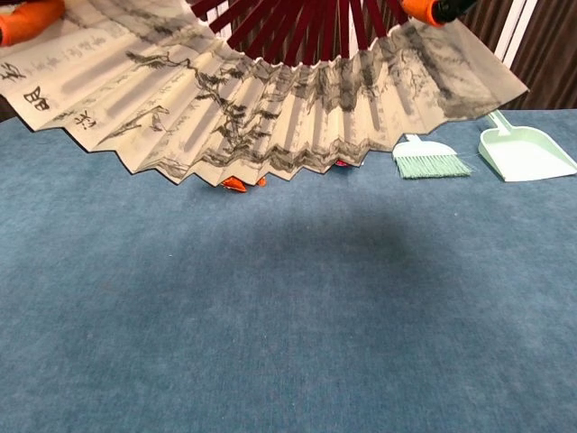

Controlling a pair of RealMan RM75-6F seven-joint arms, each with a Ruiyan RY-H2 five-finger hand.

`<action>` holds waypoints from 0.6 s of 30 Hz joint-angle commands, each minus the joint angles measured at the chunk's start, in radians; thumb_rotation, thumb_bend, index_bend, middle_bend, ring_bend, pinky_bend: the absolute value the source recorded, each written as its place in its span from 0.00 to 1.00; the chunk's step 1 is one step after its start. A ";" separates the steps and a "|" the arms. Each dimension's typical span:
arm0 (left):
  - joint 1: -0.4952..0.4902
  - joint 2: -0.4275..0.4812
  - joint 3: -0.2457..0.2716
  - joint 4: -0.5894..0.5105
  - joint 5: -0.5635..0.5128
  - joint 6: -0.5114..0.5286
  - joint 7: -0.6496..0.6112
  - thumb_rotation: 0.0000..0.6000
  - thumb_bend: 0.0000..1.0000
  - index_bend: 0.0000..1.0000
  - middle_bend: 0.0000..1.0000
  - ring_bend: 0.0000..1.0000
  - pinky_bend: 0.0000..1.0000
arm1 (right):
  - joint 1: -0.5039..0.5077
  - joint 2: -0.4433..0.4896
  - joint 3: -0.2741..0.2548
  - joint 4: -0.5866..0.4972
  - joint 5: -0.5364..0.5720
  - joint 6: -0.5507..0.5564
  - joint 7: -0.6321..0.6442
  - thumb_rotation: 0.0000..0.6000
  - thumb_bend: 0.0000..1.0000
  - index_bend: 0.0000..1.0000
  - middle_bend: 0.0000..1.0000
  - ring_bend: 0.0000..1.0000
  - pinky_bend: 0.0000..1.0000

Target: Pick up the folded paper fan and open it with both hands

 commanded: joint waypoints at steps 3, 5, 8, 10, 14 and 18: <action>-0.025 -0.013 -0.023 0.030 0.010 0.007 0.065 1.00 0.50 0.59 0.25 0.00 0.10 | -0.021 -0.012 -0.008 0.041 -0.027 -0.014 0.026 1.00 0.50 0.74 0.15 0.25 0.18; -0.026 -0.011 -0.021 0.041 -0.001 0.002 0.069 1.00 0.50 0.59 0.25 0.00 0.10 | -0.030 -0.009 -0.010 0.046 -0.036 -0.018 0.034 1.00 0.50 0.74 0.15 0.25 0.18; -0.023 -0.008 -0.016 0.055 -0.015 0.001 0.067 1.00 0.50 0.60 0.25 0.00 0.10 | -0.044 0.002 -0.012 0.049 -0.055 -0.015 0.043 1.00 0.50 0.74 0.15 0.25 0.18; -0.020 -0.006 -0.012 0.063 -0.018 0.009 0.066 1.00 0.50 0.60 0.25 0.00 0.10 | -0.053 0.011 -0.014 0.057 -0.072 -0.011 0.039 1.00 0.50 0.74 0.15 0.25 0.18; -0.016 -0.001 -0.008 0.076 -0.020 0.024 0.068 1.00 0.50 0.59 0.25 0.00 0.10 | -0.071 0.020 -0.016 0.067 -0.100 -0.002 0.046 1.00 0.50 0.74 0.15 0.25 0.18; -0.022 -0.003 -0.005 0.087 -0.028 0.024 0.057 1.00 0.50 0.59 0.25 0.00 0.10 | -0.085 0.023 -0.009 0.073 -0.122 0.004 0.062 1.00 0.50 0.74 0.15 0.25 0.18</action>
